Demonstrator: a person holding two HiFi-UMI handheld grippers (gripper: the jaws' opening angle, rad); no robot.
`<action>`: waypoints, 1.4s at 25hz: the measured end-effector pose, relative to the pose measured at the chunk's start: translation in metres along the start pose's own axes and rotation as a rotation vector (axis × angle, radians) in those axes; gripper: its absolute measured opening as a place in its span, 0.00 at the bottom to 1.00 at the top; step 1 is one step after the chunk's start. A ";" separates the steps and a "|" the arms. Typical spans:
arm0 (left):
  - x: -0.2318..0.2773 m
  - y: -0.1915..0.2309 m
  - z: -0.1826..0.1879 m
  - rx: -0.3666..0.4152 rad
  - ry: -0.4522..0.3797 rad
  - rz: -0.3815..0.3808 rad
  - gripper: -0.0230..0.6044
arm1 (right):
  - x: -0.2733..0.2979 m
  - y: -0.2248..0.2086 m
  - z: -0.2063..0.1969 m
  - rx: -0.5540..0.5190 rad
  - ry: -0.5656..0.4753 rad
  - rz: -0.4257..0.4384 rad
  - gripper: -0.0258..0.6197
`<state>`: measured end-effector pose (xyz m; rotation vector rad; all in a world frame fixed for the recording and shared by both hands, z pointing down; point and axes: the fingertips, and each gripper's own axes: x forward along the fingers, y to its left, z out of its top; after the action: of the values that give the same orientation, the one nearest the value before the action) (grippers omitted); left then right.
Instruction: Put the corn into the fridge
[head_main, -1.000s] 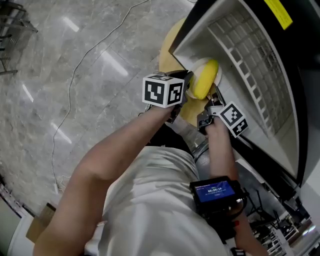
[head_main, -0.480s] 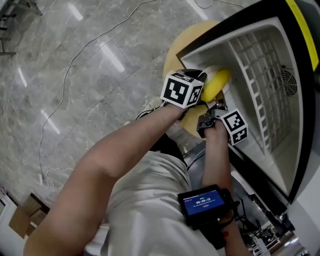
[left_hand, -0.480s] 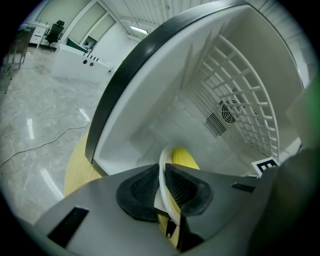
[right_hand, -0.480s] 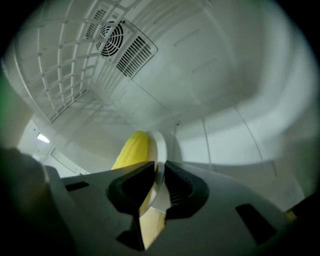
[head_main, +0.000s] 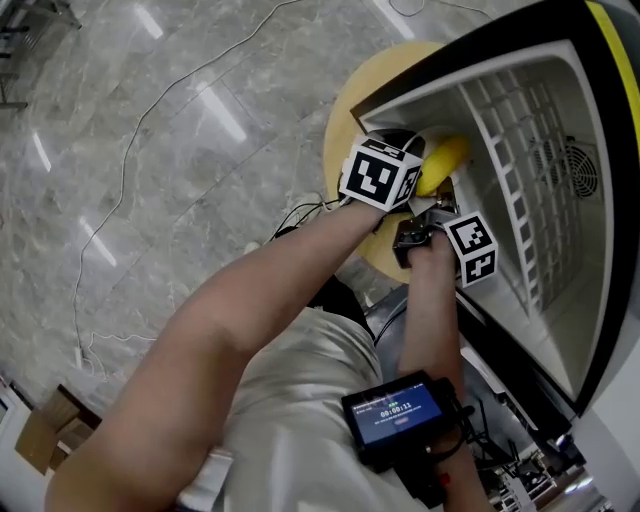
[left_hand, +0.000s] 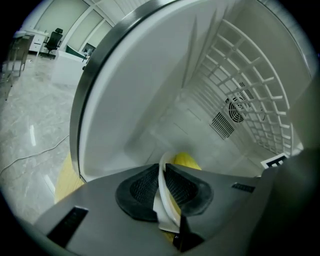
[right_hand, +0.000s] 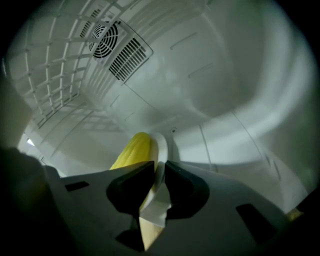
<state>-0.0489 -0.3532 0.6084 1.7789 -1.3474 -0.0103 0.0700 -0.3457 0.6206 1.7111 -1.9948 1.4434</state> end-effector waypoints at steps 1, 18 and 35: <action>0.002 -0.001 0.001 0.006 0.000 0.000 0.11 | 0.000 0.000 0.002 -0.004 -0.007 -0.006 0.12; 0.031 -0.006 0.006 0.137 0.078 0.044 0.11 | 0.012 -0.006 0.018 -0.079 -0.009 -0.100 0.13; 0.032 0.002 0.012 0.301 0.123 0.132 0.14 | 0.012 -0.010 0.016 -0.121 -0.008 -0.166 0.14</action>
<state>-0.0433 -0.3860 0.6176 1.8970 -1.4309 0.3862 0.0815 -0.3638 0.6254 1.7851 -1.8520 1.2381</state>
